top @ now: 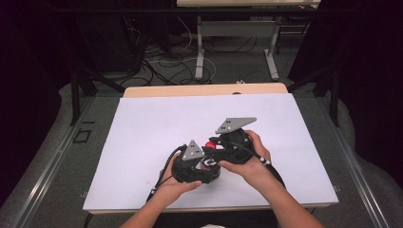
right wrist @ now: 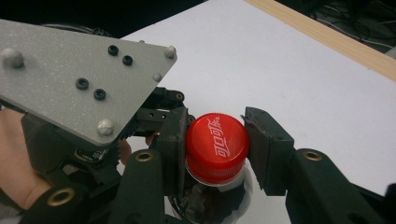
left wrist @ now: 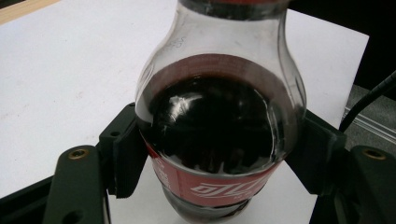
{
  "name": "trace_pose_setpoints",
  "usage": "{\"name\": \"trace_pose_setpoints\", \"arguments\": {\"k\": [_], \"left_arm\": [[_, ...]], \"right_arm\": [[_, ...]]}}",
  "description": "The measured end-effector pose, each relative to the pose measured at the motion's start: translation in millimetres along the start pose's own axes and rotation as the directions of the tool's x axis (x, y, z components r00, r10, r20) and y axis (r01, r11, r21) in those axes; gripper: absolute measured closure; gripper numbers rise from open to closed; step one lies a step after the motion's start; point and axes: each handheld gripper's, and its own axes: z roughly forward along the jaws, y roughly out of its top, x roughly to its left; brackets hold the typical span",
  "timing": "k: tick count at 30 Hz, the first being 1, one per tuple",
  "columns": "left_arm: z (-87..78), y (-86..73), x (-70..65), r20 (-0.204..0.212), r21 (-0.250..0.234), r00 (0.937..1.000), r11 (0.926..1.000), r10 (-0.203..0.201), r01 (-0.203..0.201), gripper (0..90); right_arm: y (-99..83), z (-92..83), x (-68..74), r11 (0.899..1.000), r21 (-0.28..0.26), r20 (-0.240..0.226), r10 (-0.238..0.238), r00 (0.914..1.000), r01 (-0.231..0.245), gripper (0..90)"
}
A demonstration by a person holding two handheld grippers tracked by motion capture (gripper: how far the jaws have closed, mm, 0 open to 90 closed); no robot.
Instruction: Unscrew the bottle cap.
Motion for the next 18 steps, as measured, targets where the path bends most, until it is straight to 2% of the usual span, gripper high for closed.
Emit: {"name": "trace_pose_setpoints", "arguments": {"k": [1,3,4,5,6,7,9,10,11,12,13,15,18], "left_arm": [[-0.9,0.2,0.5,0.011,0.015,0.9999,0.9999,0.005,-0.006,30.3],[0.3,-0.4,-0.5,0.015,0.007,0.9999,1.0000,-0.002,0.002,30.3],[0.3,-0.4,-0.6,0.018,0.006,0.9998,1.0000,-0.002,0.002,30.3],[0.1,-0.2,-0.5,0.021,0.008,0.9998,1.0000,0.003,-0.003,30.3],[-0.2,-0.4,-1.0,0.021,0.008,0.9997,0.9999,0.010,-0.010,30.3],[-0.1,-0.3,-1.5,0.023,0.008,0.9996,0.9999,0.014,-0.014,30.3],[0.7,-0.4,-2.5,0.030,0.008,0.9994,0.9999,0.015,-0.015,30.3],[0.8,-0.4,-2.8,0.029,0.008,0.9995,0.9999,0.013,-0.013,30.3],[0.4,0.0,-2.1,0.026,0.008,0.9996,0.9999,0.010,-0.010,30.3],[-0.1,0.0,-1.6,0.028,0.007,0.9996,1.0000,0.004,-0.005,30.3],[0.0,0.4,-0.9,0.019,-0.001,0.9998,0.9999,0.011,-0.010,30.3],[-0.8,0.6,-0.5,0.009,0.000,0.9999,1.0000,0.007,-0.007,30.3],[-2.0,0.4,0.6,0.007,0.007,1.0000,1.0000,-0.001,0.001,30.3]], "right_arm": [[0.7,0.0,-2.1,1.000,0.008,-0.019,-0.007,0.9998,0.007,61.0],[4.0,-0.1,-10.3,0.999,0.044,-0.084,-0.026,0.9962,0.029,61.3],[5.3,0.5,-15.1,0.997,0.049,-0.118,-0.057,0.9914,0.063,61.4],[7.5,1.2,-23.3,0.992,0.055,-0.196,-0.096,0.9759,0.109,61.4],[7.5,1.2,-23.3,0.992,0.055,-0.196,-0.096,0.9759,0.109,61.4],[8.1,1.9,-26.7,0.987,0.044,-0.236,-0.142,0.9612,0.157,61.4],[9.1,1.2,-32.7,0.978,0.052,-0.289,-0.181,0.9400,0.204,61.3],[8.2,2.4,-34.1,0.968,0.018,-0.303,-0.234,0.9237,0.252,60.7],[8.2,2.4,-34.1,0.968,0.018,-0.303,-0.234,0.9237,0.252,60.7],[7.9,1.4,-32.6,0.973,0.022,-0.284,-0.214,0.9346,0.229,58.2],[7.0,1.2,-30.3,0.980,0.007,-0.256,-0.189,0.9480,0.198,51.5],[4.8,-1.1,-26.3,0.986,0.002,-0.232,-0.164,0.9588,0.169,49.8],[1.2,-3.3,-19.7,0.991,-0.008,-0.158,-0.134,0.9782,0.134,49.4]]}}
